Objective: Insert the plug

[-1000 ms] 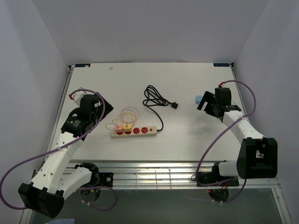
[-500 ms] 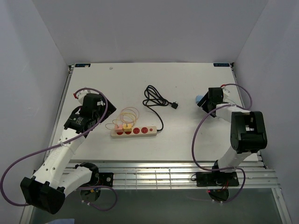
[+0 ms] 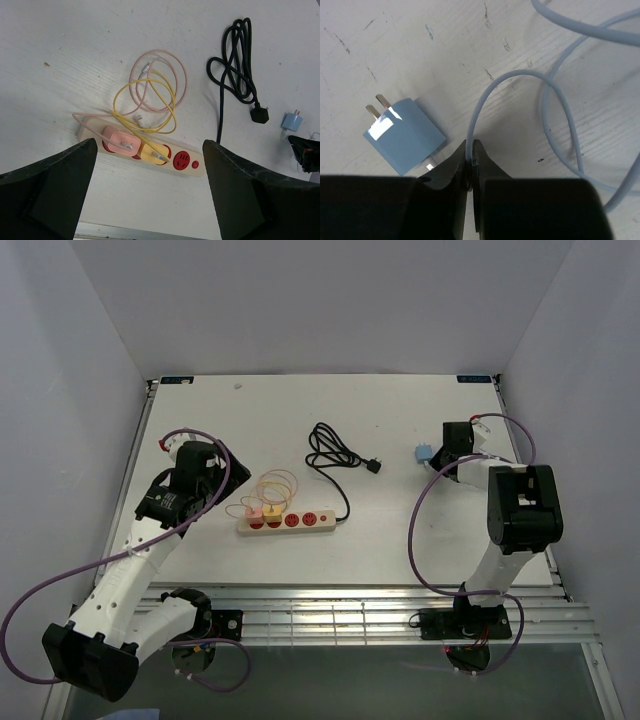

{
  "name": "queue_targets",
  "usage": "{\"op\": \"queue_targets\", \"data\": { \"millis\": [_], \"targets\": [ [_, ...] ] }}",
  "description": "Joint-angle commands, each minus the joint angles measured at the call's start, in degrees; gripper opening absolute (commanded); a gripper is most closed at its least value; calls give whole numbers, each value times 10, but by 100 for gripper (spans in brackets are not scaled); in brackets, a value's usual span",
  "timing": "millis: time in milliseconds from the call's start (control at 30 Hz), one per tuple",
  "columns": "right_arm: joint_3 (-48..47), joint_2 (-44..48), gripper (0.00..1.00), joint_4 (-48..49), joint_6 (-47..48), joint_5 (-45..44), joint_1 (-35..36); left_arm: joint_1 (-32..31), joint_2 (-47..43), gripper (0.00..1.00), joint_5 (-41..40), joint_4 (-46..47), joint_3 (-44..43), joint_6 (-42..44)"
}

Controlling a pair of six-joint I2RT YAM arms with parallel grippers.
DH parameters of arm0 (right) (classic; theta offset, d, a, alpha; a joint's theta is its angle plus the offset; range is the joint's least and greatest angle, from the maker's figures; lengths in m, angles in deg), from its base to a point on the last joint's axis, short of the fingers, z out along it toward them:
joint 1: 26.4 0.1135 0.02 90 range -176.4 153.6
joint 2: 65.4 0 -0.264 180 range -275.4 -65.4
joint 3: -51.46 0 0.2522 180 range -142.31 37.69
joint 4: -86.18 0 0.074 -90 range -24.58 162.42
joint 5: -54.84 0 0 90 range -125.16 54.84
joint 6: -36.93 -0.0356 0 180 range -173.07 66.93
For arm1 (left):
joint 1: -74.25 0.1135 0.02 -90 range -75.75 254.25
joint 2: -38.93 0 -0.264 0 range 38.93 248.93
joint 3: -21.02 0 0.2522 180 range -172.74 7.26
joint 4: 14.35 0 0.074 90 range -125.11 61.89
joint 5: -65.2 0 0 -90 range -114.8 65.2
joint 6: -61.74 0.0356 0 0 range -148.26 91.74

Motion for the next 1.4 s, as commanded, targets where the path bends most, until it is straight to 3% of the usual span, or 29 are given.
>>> {"op": "queue_targets", "data": {
  "millis": [0,133,233,367,400,500,633,800,1000,1133,1367],
  "targets": [
    [0,29,8,43,37,-5,-2,-1,-14,98,15,0,-4,12],
    [7,114,8,61,155,12,-1,-1,-14,98,60,23,-12,45],
    [1,164,8,42,225,84,-1,-1,-10,98,133,65,-12,64],
    [11,272,8,3,274,190,0,-4,-1,98,305,203,16,91],
    [14,290,8,-4,278,255,-1,-7,10,98,378,229,23,95],
    [8,349,8,-35,277,369,0,-32,40,98,458,290,28,104],
    [-19,403,8,-100,249,491,1,-108,99,98,514,347,12,139],
    [-39,442,8,-102,160,604,9,-199,119,98,536,452,1,181],
    [-36,469,8,-58,97,738,62,-224,169,98,583,513,-19,199],
    [-37,483,8,-43,68,771,102,-252,192,98,630,516,-38,244],
    [-40,483,8,46,11,803,174,-270,189,98,594,507,-46,284]
  ]
}}
